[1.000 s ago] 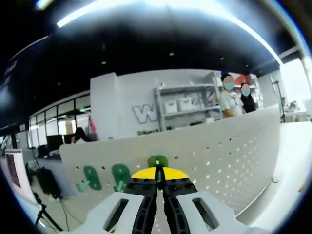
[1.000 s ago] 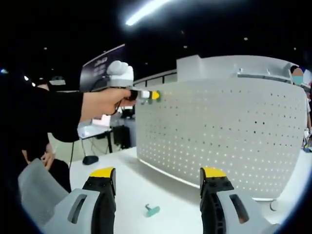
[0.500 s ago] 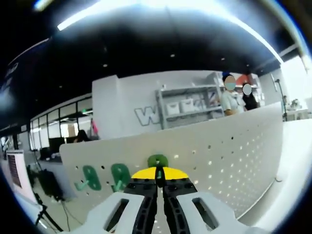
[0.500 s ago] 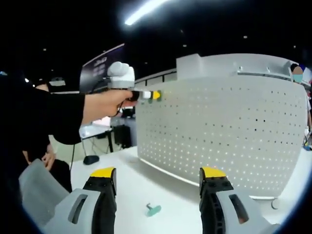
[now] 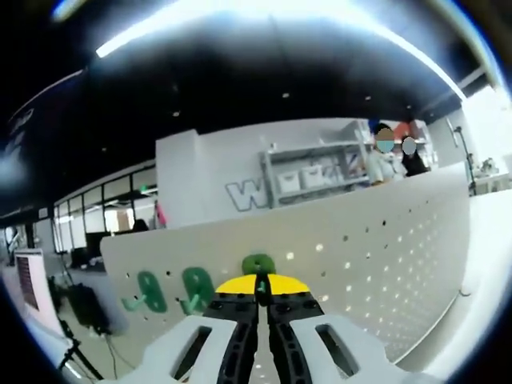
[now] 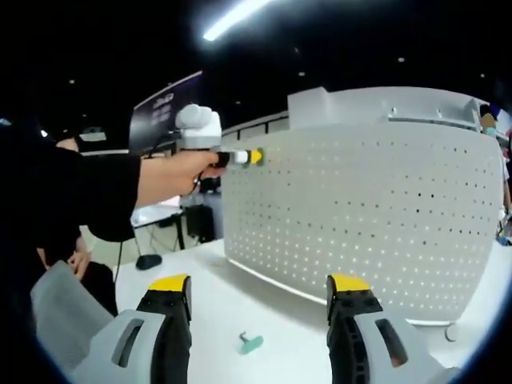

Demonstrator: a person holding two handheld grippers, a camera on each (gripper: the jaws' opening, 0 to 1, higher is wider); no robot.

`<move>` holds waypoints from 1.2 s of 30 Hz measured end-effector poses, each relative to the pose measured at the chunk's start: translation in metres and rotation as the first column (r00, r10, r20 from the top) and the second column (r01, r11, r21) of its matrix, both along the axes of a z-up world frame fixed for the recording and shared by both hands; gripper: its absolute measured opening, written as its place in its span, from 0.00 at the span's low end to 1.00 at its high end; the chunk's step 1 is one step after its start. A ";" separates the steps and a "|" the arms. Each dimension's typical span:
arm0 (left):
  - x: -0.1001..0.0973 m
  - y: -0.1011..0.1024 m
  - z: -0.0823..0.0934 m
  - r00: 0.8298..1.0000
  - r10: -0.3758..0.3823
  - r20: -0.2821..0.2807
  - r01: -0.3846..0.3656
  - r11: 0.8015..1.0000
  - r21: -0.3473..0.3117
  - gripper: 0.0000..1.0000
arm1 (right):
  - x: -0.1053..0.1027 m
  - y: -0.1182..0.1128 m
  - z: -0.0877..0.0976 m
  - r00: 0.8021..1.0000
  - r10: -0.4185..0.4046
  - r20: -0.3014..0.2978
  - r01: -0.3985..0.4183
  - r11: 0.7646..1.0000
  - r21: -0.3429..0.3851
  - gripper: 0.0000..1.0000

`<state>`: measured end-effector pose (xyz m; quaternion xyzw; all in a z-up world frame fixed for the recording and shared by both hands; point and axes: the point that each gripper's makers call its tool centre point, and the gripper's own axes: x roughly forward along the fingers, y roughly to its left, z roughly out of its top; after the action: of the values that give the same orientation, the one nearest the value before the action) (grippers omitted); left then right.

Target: Insert the hook assembly into the mounting plate slot until the hook locks in place.

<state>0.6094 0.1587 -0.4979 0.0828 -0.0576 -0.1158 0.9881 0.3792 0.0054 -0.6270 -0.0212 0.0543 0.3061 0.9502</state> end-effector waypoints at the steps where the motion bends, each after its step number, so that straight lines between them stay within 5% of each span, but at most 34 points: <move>1: 0.001 -0.001 -0.001 1.000 0.000 -0.002 0.000 0.999 0.042 0.02 | 0.000 0.000 0.000 1.000 0.000 0.000 0.000 1.000 0.000 0.70; 3: 0.001 0.000 0.000 1.000 0.004 0.016 -0.005 0.995 0.102 0.02 | 0.000 0.000 0.000 1.000 0.000 0.000 0.000 1.000 0.000 0.70; 10: 0.002 0.001 0.001 1.000 -0.004 0.021 0.003 0.997 0.073 0.02 | 0.001 0.000 -0.002 1.000 0.002 -0.004 -0.002 1.000 -0.003 0.69; 14: 0.001 0.004 0.001 0.999 0.006 0.037 -0.005 1.000 -0.026 0.03 | 0.001 -0.001 -0.003 1.000 0.001 -0.006 -0.001 1.000 -0.006 0.69; 28: -0.001 0.001 -0.004 0.999 -0.025 0.023 0.026 0.999 -0.029 0.08 | 0.001 0.000 -0.005 1.000 -0.001 -0.012 0.001 1.000 -0.015 0.69; 36: -0.014 -0.002 -0.003 0.998 -0.047 0.036 0.048 0.999 -0.018 0.21 | 0.001 0.001 -0.006 1.000 -0.002 -0.011 0.002 1.000 -0.020 0.69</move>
<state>0.5957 0.1566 -0.5007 0.0743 -0.0781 -0.1373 0.9847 0.3803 0.0061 -0.6330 -0.0289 0.0624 0.3047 0.9500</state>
